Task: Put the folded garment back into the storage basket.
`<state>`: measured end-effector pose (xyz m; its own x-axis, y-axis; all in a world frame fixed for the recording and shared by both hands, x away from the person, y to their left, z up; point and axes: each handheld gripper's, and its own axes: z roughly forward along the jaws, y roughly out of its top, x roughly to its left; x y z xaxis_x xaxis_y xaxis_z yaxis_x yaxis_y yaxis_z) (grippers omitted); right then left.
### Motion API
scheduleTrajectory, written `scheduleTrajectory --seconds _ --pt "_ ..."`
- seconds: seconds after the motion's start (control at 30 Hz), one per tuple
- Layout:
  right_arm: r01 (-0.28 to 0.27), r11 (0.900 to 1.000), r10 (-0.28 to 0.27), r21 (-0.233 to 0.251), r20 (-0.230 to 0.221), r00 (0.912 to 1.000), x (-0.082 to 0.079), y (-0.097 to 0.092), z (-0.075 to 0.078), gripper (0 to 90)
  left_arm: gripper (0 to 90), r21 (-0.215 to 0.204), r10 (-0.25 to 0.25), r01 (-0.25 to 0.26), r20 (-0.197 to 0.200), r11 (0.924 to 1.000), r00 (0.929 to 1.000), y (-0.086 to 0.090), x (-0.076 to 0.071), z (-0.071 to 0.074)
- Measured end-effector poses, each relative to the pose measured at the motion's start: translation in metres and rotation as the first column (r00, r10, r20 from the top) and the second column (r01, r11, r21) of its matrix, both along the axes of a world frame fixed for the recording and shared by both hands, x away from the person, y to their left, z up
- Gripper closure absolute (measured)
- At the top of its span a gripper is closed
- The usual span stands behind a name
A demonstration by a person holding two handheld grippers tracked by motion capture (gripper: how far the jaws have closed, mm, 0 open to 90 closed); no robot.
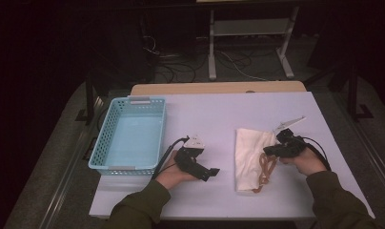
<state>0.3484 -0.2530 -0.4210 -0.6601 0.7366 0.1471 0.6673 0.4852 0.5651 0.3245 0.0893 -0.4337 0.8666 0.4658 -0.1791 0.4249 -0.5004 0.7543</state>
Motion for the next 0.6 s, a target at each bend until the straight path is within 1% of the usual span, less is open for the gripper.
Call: scheduleTrajectory --seconds 0.13,0.2,0.23,0.27,0.3,0.37,0.43,0.47,0.6 --pt "0.008 1.0 -0.008 0.006 0.006 1.0 -0.002 -0.005 0.001 87.9 0.0 -0.001 0.001 -0.001 -0.003 1.0 1.0 0.0 0.0 0.0" --pt "0.01 0.9994 -0.01 0.034 0.006 0.9999 -0.005 -0.01 0.004 82.6 0.0 0.0 0.0 0.0 -0.003 1.0 1.0 0.0 0.0 0.0" --pt "0.01 0.9994 -0.01 0.034 0.006 0.9999 -0.005 -0.01 0.004 82.6 0.0 0.0 0.0 0.0 -0.003 1.0 1.0 0.0 0.0 0.0" --pt "0.007 0.997 -0.008 0.077 0.012 0.9999 -0.008 -0.013 0.007 76.2 0.0 0.002 0.001 -0.001 -0.002 1.0 1.0 0.0 0.0 0.0" --pt "0.008 0.9967 -0.009 0.081 0.013 0.9999 -0.008 -0.013 0.008 74.2 0.0 0.002 0.001 -0.001 -0.002 1.0 1.0 0.0 0.0 0.0" --pt "0.007 0.9957 -0.008 0.093 0.012 0.9999 -0.009 -0.011 0.009 70.7 0.0 0.002 0.0 0.0 -0.002 1.0 1.0 -0.001 0.0 0.0" --pt "0.005 0.9952 -0.007 0.097 0.016 0.9999 -0.008 -0.01 0.009 69.8 0.0 0.002 -0.002 0.002 -0.001 1.0 1.0 -0.001 0.0 0.0" --pt "-0.003 0.9946 0.002 0.104 0.017 0.9999 -0.008 -0.005 0.008 67.2 0.0 0.003 -0.003 0.003 -0.002 1.0 1.0 -0.001 0.0 0.0" --pt "-0.017 0.9946 0.015 0.102 0.016 0.9998 -0.007 0.002 0.007 65.5 0.0 0.003 -0.001 0.001 -0.001 1.0 1.0 -0.002 0.0 -0.001"
